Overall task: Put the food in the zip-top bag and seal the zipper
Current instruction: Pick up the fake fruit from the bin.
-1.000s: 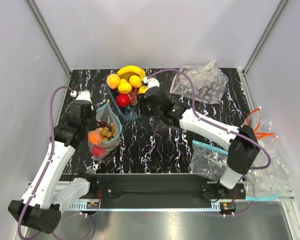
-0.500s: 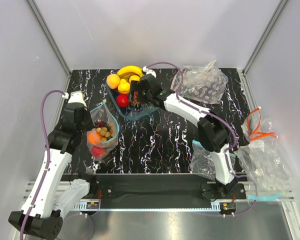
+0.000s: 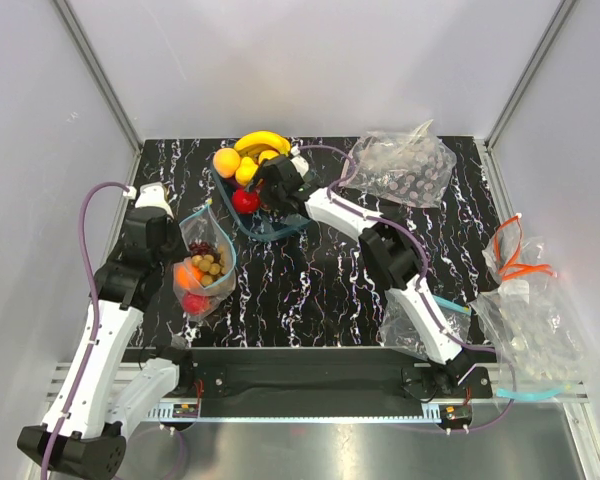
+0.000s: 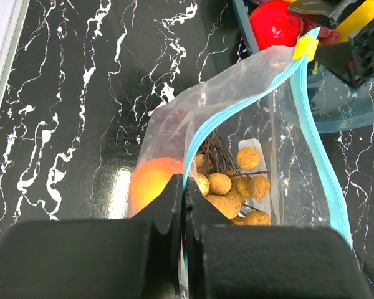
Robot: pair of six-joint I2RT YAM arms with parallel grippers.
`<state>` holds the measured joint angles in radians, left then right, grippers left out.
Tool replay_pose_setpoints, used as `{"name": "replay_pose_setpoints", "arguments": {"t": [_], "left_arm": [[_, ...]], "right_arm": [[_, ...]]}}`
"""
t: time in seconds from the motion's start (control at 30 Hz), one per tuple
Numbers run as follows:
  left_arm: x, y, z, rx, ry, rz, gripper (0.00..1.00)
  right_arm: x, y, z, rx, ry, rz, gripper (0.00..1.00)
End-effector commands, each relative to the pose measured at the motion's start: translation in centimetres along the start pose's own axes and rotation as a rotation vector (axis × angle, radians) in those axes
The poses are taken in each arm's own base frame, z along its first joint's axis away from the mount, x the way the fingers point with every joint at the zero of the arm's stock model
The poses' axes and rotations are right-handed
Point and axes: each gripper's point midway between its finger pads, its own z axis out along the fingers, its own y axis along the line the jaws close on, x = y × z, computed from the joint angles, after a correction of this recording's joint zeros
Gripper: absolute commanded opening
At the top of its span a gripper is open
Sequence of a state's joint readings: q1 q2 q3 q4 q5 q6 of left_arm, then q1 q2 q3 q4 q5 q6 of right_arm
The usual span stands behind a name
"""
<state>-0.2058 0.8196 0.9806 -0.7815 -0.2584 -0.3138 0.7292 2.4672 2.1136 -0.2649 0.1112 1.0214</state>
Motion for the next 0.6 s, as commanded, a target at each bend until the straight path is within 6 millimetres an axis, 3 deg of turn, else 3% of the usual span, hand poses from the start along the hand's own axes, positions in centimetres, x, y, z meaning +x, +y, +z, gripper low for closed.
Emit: {"name": "replay_pose_setpoints", "arguments": {"t": [0.0, 0.37, 0.4, 0.5, 0.57], "left_arm": [[-1.6, -0.7, -0.3, 0.039, -0.07, -0.027, 0.0], [-1.6, -1.3, -0.5, 0.08, -0.073, -0.021, 0.0], [-1.5, -1.3, -0.4, 0.083, -0.07, -0.021, 0.0], [-1.6, -1.4, -0.5, 0.088, -0.074, -0.02, 0.0], [-1.6, -1.4, -0.5, 0.088, -0.073, -0.02, 0.0]], "right_arm": [[-0.8, 0.3, 1.1, 0.004, -0.044, 0.18, 1.0], [0.5, 1.2, 4.0, -0.055, -0.012, 0.222, 0.99], [0.7, 1.3, 4.1, -0.057, -0.007, 0.21, 0.97], [0.4, 2.0, 3.6, -0.08, -0.008, 0.197, 0.78], [-0.3, 2.9, 2.4, -0.104, -0.03, 0.183, 0.68]]}}
